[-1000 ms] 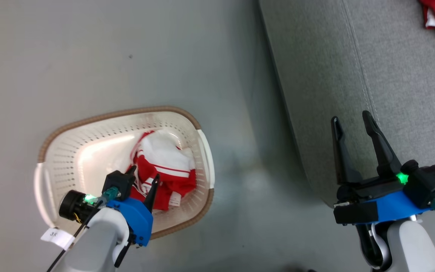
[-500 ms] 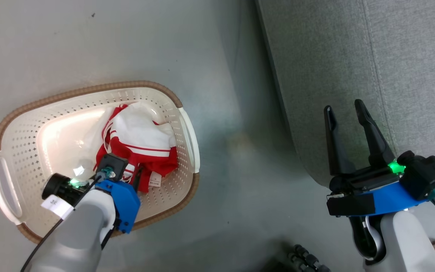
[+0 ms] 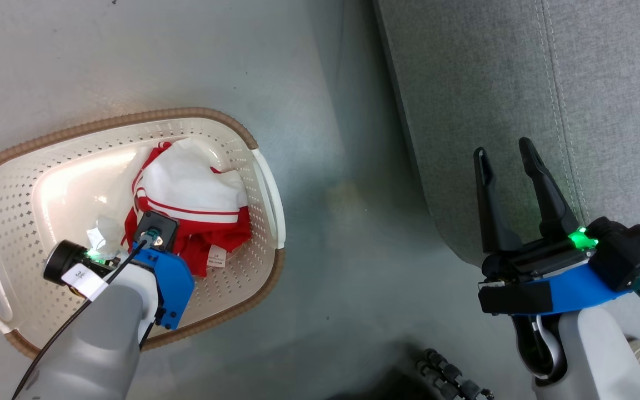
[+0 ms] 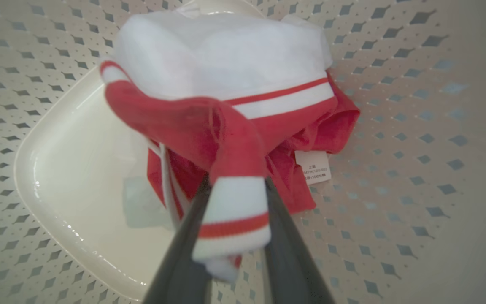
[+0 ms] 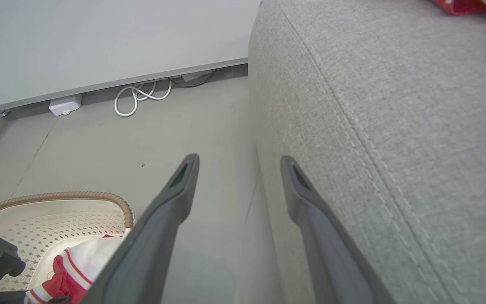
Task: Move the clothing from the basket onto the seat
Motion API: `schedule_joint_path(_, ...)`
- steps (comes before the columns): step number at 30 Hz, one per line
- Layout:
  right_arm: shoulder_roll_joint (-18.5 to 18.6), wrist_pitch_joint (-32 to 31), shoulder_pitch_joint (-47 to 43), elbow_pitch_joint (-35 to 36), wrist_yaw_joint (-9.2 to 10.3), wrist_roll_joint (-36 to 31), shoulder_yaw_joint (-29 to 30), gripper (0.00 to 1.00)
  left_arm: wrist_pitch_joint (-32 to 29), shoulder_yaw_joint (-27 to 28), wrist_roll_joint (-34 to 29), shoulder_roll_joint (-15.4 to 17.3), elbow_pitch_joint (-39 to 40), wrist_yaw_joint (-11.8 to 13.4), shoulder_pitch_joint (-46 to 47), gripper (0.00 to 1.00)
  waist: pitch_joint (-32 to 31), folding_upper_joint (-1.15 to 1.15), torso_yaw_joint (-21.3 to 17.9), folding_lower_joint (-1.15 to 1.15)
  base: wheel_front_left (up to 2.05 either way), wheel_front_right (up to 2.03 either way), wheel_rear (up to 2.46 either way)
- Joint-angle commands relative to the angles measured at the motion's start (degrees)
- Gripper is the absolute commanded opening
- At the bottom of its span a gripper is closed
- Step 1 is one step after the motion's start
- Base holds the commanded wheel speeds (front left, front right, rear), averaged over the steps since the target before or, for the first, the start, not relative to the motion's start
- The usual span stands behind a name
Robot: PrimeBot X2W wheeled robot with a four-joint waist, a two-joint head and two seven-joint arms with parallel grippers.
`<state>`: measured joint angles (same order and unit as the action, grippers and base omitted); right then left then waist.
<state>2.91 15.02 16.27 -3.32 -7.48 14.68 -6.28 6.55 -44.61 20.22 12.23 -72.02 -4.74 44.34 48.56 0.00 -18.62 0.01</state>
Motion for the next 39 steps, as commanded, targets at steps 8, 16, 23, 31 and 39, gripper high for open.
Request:
schedule_joint_path(8, -0.03, 0.21, 1.24, 0.13, -0.03, 0.24, -0.02, 1.00, 1.19, 0.02, 1.30, -0.32, -0.67, -0.70, 1.48, 0.00, -0.22, 0.00, 0.31, -0.01, 0.00, 0.00, 0.00)
schedule_joint_path(16, -0.03, 0.20, 1.71, -0.35, -0.03, -0.68, -0.12, 1.00, 3.66, 0.49, 2.98, -1.06, -0.88, -1.43, 0.46, 0.00, -1.79, 0.00, 1.12, -0.01, 0.00, 0.00, 0.00)
schedule_joint_path(23, -0.02, 0.21, 2.01, -1.42, -0.03, -1.53, -0.17, 1.00, 5.29, 0.58, 4.99, -2.70, -0.92, -2.33, -1.42, 0.00, -6.58, 0.00, 3.23, -0.01, 0.00, 0.00, 0.00)
schedule_joint_path(31, 0.00, 0.20, 0.86, -3.89, -0.03, -3.34, 0.28, 1.00, 7.66, -0.64, 6.85, -5.05, 0.77, -2.66, -5.38, 0.00, -16.26, 0.00, 7.19, -0.01, 0.00, 0.00, 0.00)
schedule_joint_path(39, 0.01, 0.11, -1.95, -7.10, -0.03, -4.58, 0.59, 1.00, 8.67, -3.83, 11.05, -5.88, 9.29, -2.71, -11.64, 0.00, -27.46, 0.00, 11.44, -0.01, 0.00, 0.00, 0.00)
